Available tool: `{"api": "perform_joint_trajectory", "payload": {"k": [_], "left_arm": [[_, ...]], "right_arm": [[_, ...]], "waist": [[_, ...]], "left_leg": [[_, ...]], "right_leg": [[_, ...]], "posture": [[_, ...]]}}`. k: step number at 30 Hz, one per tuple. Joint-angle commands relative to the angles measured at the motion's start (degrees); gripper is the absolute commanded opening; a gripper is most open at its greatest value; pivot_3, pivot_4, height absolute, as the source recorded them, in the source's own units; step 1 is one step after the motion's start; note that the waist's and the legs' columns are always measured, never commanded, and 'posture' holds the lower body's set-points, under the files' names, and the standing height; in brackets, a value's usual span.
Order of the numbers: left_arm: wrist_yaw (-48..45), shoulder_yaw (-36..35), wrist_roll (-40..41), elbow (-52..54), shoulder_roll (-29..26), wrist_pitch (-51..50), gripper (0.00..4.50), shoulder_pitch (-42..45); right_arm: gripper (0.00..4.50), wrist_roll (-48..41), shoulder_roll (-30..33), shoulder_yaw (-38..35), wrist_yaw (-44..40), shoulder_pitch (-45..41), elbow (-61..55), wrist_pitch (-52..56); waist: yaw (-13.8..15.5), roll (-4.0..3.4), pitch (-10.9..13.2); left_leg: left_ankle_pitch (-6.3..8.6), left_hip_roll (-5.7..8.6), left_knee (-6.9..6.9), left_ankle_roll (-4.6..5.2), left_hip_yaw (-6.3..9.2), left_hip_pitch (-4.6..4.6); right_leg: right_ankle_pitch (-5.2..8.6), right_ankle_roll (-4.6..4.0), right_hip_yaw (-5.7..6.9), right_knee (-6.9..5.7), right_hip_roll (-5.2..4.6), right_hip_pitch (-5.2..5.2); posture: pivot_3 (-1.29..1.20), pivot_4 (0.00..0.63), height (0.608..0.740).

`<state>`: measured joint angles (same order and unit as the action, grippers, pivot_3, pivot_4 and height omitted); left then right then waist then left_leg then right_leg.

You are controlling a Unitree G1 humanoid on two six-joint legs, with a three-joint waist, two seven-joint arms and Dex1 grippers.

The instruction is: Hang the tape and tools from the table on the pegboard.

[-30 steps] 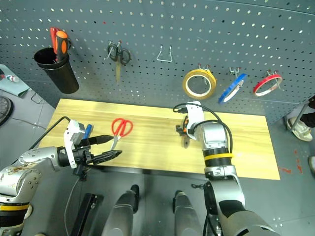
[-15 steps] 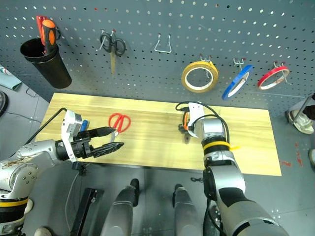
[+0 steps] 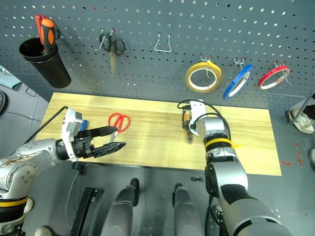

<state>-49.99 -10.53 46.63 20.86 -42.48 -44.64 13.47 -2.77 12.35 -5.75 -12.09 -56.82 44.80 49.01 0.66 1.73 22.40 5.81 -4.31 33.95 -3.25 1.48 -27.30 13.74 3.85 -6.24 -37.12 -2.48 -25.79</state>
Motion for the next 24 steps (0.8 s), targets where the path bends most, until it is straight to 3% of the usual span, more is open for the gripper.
{"api": "perform_joint_trajectory", "payload": {"k": [1,6,10,14,19,24], "left_arm": [[-0.3,-1.3,0.7,2.0,-0.1,1.0,4.5,-1.1],[1.9,-4.0,3.4,3.8,1.2,0.0,4.5,-4.6],[4.3,-6.1,4.9,4.8,2.3,-0.1,4.5,-6.5],[7.5,-9.3,8.1,5.1,3.3,-0.7,4.5,-6.5],[11.2,-12.7,12.6,4.0,3.9,-1.1,4.5,-3.8],[15.8,-14.0,17.1,2.5,5.6,-1.4,4.5,2.0]], "right_arm": [[2.67,-2.6,0.6,4.7,-6.2,6.5,-14.6,8.3],[2.67,-10.8,7.1,13.0,-17.9,21.1,-53.2,14.5],[2.67,-14.1,8.6,12.8,-20.1,24.3,-66.1,11.3],[2.67,-15.5,6.6,10.9,-20.5,21.0,-68.9,3.4],[2.67,-14.9,2.2,8.4,-19.3,12.4,-64.2,-9.9],[2.67,-13.4,-0.2,8.3,-18.6,7.5,-58.7,-20.3]], "waist": [[0.0,0.0,0.0],[0.3,-0.07,0.0],[-0.1,-0.06,-0.1],[0.0,0.13,-0.4],[0.2,0.56,-0.8],[1.2,1.18,-2.5]], "left_leg": [[0.0,0.0,-0.03,0.0,-0.01,0.0],[0.01,0.01,-0.2,-0.01,0.02,-0.41],[0.0,0.01,-0.07,-0.04,0.03,-0.67],[-0.2,-0.01,-0.06,-0.3,0.13,-0.65],[-0.5,0.0,-0.04,-0.44,0.15,-0.74],[-0.56,-0.08,-0.09,-0.48,0.29,-0.89]], "right_leg": [[0.0,-0.01,0.0,0.0,0.0,-0.03],[-0.04,-0.17,0.03,-0.05,-0.01,-0.46],[-0.15,-0.23,0.07,-0.02,-0.03,-0.65],[-0.14,0.07,0.18,-0.01,-0.02,-0.6],[-0.43,0.14,0.23,0.07,-0.04,-0.6],[-0.76,-0.37,0.7,0.19,-0.08,-0.52]], "posture": [[0.19,0.428,0.74],[0.18,0.369,0.74],[0.18,0.335,0.74],[0.2,0.294,0.74],[0.22,0.26,0.74],[0.23,0.235,0.74]]}}
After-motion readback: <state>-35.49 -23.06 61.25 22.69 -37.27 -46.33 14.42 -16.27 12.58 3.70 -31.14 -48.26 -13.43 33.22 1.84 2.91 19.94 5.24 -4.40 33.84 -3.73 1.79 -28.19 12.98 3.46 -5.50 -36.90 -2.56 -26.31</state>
